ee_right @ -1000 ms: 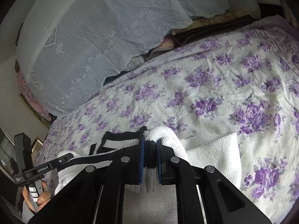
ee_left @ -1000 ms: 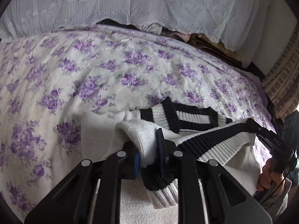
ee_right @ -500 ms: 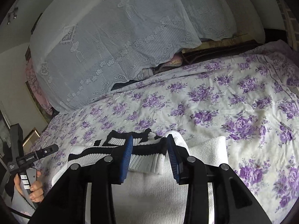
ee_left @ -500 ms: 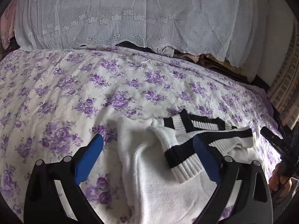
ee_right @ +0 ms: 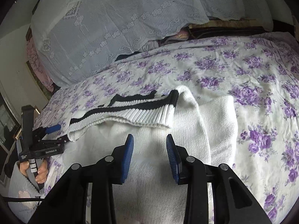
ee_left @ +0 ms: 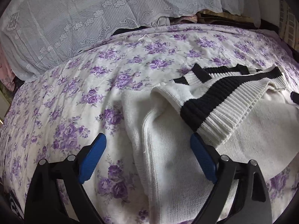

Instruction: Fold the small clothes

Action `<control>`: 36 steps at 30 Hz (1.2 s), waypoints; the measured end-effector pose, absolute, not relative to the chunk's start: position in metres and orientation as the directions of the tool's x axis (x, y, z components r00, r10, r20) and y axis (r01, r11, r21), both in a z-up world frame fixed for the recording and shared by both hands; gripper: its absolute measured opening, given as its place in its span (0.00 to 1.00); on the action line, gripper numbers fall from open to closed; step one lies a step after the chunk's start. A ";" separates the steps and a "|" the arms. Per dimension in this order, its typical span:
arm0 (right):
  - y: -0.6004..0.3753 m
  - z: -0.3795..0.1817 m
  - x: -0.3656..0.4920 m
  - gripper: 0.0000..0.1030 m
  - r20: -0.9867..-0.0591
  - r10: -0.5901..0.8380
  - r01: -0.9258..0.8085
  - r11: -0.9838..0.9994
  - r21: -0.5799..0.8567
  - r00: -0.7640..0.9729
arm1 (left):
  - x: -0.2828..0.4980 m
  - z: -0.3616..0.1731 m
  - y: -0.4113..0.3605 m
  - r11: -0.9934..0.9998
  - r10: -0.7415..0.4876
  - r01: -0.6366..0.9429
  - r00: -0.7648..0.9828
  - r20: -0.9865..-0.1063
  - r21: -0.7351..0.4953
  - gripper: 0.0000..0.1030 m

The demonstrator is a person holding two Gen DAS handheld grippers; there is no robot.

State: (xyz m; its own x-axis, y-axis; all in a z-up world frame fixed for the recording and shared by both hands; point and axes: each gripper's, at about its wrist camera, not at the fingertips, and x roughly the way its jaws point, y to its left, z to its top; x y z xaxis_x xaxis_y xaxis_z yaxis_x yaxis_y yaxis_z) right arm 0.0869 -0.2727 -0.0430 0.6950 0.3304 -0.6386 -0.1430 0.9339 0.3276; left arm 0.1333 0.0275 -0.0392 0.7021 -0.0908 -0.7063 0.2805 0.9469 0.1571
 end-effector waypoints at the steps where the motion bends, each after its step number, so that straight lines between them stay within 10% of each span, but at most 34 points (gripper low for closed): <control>1: -0.269 -0.046 0.091 0.35 -0.654 0.347 -0.152 0.929 0.336 0.673 | 0.137 -0.037 0.025 0.947 -0.110 0.291 0.697 -0.709 0.139 0.86; 11: -0.270 -0.017 0.172 0.34 -0.592 0.292 -0.004 0.899 0.437 0.751 | 0.221 -0.018 0.069 0.963 -0.192 -0.044 0.580 -0.791 -0.267 0.86; 19: -0.253 -0.025 0.172 0.33 -0.601 0.299 -0.040 0.913 0.405 0.741 | 0.195 0.002 0.017 0.967 -0.254 0.189 0.627 -0.737 -0.173 0.87; 24: -0.278 -0.071 0.193 0.24 -0.694 0.234 0.077 0.920 0.385 0.681 | 0.231 -0.055 -0.001 0.996 -0.048 0.084 0.560 -0.827 -0.001 0.96; 26: -0.293 -0.065 0.185 0.21 -0.658 0.239 0.108 0.891 0.441 0.714 | 0.230 -0.062 0.026 0.987 -0.153 0.044 0.559 -0.815 -0.155 0.96; 36: -0.295 -0.032 0.104 0.33 -0.632 0.201 0.000 0.953 0.303 0.749 | 0.151 -0.051 0.077 0.978 -0.206 0.104 0.584 -0.785 -0.180 0.95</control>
